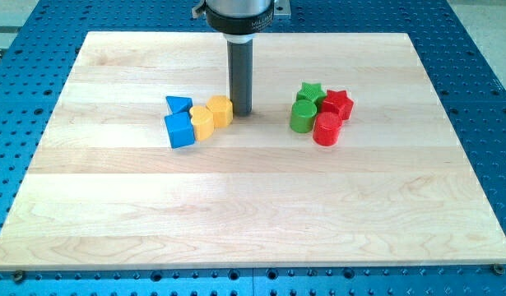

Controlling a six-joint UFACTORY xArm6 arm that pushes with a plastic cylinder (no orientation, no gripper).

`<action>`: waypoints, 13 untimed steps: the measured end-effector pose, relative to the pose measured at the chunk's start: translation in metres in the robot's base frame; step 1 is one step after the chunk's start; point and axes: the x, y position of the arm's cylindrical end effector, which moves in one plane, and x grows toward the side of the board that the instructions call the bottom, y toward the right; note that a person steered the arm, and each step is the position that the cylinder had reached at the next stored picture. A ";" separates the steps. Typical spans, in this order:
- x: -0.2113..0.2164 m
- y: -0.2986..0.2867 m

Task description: Nudge the hexagon slightly top right of the heart

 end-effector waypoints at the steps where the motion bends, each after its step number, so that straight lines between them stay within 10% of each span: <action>1: 0.010 0.002; 10: 0.080 -0.019; 13: 0.138 -0.117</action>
